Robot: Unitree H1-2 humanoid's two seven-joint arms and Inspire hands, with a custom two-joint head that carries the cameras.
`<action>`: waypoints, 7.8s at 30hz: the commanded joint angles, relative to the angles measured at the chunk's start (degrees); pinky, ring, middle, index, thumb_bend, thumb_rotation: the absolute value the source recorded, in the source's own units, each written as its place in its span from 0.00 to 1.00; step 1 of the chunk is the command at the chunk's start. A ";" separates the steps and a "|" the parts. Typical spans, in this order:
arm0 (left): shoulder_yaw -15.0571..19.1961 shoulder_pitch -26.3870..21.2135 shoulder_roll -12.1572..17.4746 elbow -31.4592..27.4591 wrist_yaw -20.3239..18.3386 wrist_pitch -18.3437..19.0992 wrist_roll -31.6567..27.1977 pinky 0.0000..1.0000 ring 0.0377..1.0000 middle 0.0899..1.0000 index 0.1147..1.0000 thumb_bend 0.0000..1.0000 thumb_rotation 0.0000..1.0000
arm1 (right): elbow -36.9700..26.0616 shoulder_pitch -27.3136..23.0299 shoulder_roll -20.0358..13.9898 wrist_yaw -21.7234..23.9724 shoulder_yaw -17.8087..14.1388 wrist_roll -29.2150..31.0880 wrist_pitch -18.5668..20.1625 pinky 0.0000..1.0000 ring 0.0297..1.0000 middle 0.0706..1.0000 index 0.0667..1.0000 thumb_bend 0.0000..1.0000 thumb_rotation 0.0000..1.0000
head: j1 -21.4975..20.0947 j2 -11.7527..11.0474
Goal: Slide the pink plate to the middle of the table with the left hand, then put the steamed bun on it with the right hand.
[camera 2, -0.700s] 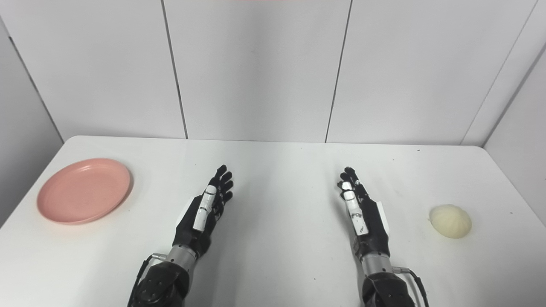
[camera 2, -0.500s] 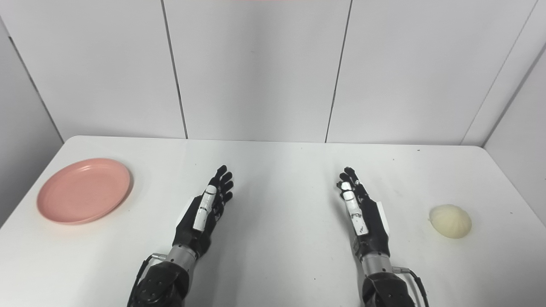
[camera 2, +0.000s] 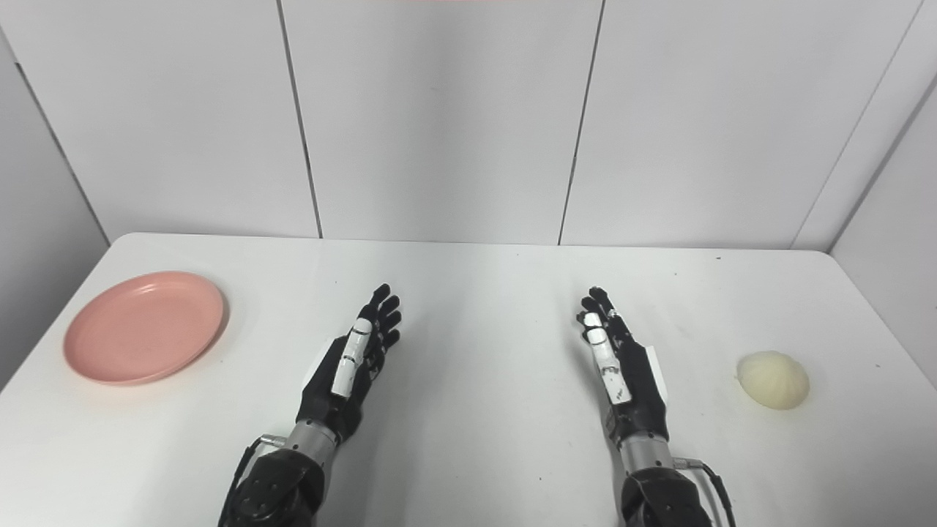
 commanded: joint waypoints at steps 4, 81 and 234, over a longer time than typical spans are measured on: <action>0.10 0.11 0.25 0.23 -0.36 0.09 -0.53 1.00 1.00 1.00 1.00 0.53 1.00 | -1.19 -2.35 -0.13 0.49 0.00 0.02 -2.73 0.94 0.89 0.90 0.90 0.66 0.81 | -0.01 0.01; 4.87 -5.95 -0.46 15.98 21.39 -25.75 10.62 0.77 0.78 0.76 0.74 0.52 1.00 | 2.33 -1.82 -1.98 3.72 -1.35 1.83 -4.22 1.00 0.93 0.96 0.97 0.49 0.88 | 18.60 -12.60; 9.14 -10.67 6.98 15.20 -1.57 -3.91 -11.28 0.85 0.85 0.82 0.81 0.66 1.00 | 9.46 -4.45 -1.39 2.71 -1.69 0.81 -11.08 1.00 0.90 0.93 0.93 0.55 0.71 | 8.12 -10.68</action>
